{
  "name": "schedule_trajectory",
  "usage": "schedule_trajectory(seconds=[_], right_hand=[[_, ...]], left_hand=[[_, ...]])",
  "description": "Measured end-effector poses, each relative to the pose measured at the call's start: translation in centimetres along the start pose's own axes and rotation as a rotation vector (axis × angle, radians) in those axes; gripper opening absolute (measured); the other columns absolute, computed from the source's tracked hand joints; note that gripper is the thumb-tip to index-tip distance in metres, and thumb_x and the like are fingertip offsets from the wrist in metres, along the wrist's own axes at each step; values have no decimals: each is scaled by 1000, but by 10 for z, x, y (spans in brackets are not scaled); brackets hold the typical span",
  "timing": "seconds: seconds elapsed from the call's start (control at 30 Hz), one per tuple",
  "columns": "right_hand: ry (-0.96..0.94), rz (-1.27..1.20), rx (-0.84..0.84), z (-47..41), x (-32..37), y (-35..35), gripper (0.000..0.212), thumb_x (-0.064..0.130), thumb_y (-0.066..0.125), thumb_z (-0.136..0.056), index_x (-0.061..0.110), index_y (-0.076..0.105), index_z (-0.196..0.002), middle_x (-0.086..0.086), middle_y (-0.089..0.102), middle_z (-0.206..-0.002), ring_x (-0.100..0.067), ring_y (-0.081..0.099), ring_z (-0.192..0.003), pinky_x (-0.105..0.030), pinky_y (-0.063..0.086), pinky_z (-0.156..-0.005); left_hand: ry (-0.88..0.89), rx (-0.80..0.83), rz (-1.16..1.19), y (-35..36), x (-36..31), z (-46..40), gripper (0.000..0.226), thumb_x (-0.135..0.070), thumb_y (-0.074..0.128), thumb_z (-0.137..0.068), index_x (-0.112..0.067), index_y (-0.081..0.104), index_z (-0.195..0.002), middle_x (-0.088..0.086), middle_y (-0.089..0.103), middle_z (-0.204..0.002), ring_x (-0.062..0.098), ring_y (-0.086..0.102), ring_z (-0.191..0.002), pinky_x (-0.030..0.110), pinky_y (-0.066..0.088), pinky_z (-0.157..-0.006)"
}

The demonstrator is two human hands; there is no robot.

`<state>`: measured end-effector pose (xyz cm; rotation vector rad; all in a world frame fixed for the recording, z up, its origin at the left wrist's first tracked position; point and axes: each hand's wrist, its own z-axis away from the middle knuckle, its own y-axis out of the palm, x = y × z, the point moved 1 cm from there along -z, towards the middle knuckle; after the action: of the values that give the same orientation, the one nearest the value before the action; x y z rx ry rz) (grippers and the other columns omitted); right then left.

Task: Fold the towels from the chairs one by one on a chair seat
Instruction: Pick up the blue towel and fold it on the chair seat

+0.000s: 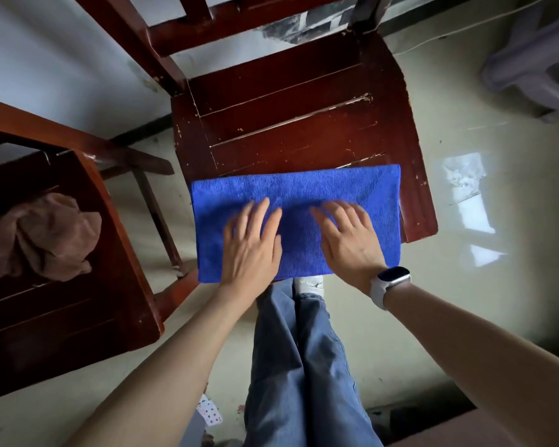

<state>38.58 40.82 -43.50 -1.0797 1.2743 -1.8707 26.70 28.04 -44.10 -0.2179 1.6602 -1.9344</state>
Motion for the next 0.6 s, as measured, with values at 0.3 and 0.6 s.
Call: schedule_trajectory(seconds=[0.3, 0.6], right_hand=[[78, 136, -66, -29, -19, 48, 53, 28, 41, -86, 21, 39, -139, -12, 38, -146, -30, 36, -135, -57, 19, -109], [520, 39, -23, 5, -83, 34, 55, 31, 25, -92, 20, 22, -146, -11, 20, -154, -30, 18, -142, -54, 10, -113]], left_hand=[[-95, -29, -96, 47, 25, -32, 60, -45, 38, -86, -26, 29, -142, 14, 28, -150, 36, 23, -139, 61, 8, -108], [-367, -27, 32, 42, 58, -8, 66, -50, 33, -88, -18, 22, -145, 18, 14, -153, 41, 9, -141, 60, 16, -108]])
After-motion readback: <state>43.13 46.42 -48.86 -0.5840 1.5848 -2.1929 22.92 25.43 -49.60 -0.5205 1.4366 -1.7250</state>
